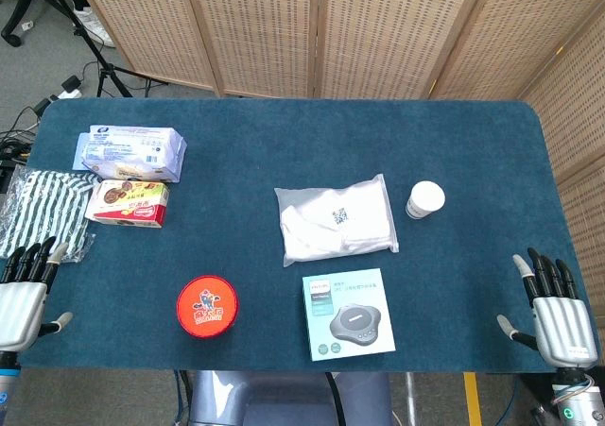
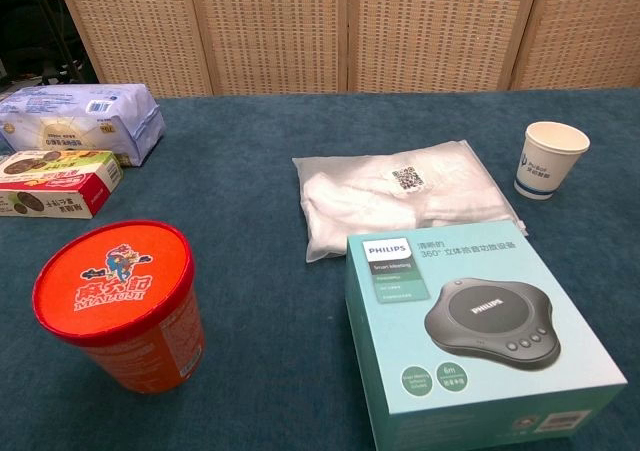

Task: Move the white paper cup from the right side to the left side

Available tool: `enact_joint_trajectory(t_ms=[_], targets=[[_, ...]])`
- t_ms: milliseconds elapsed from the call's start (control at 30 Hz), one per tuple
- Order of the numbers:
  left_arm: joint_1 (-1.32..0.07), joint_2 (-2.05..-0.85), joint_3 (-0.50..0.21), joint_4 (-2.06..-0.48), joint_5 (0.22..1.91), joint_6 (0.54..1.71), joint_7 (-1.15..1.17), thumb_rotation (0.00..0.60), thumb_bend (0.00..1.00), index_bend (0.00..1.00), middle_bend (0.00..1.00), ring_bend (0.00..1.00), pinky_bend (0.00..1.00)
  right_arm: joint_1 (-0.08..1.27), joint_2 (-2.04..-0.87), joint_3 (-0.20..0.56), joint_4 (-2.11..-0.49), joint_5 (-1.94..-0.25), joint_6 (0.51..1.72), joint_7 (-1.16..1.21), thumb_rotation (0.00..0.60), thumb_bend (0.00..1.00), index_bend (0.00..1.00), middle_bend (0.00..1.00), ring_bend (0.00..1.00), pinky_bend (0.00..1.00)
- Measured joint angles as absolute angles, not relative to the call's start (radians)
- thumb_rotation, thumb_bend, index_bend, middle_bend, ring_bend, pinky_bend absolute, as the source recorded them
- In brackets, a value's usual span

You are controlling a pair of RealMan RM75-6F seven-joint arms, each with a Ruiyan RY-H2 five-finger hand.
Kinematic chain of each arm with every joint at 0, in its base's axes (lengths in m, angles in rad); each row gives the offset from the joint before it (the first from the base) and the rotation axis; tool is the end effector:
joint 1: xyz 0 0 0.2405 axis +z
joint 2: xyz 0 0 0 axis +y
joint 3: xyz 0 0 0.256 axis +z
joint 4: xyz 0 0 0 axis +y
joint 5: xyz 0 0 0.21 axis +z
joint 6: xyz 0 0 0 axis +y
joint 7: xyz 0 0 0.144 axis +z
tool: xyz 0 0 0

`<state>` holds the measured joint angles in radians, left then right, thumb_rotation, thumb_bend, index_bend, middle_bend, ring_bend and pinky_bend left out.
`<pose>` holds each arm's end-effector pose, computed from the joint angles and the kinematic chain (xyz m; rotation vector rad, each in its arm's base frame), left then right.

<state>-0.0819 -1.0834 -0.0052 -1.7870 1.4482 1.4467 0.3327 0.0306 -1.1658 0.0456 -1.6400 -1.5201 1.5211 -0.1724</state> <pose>-0.2910 0.1674 0.1462 -1.4759 -0.8406 -0.6816 -0.3062 -0.1628 0.1450 1.3886 -0.8332 0.8208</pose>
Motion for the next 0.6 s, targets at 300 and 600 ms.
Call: enact_joint_trajectory(t_ms=[300,600], targets=[[-0.087,-1.087,-0.006,-1.783,1.441,1.437,0.338,0.6,0.02,0.0,0.0,0.0,0.0,0.033,-1.166,0.045,-1.638,-1.517,1.514,-0.172,0.6,0.25,0.0,0.0,0.0,0.0],[-0.084,-1.087,-0.007,-1.778,1.447,1.445,0.324,0.6,0.02,0.0,0.0,0.0,0.0,0.036,-1.166,0.046,-1.637,-1.519,1.512,-0.166,0.6,0.25,0.0,0.0,0.0,0.0]])
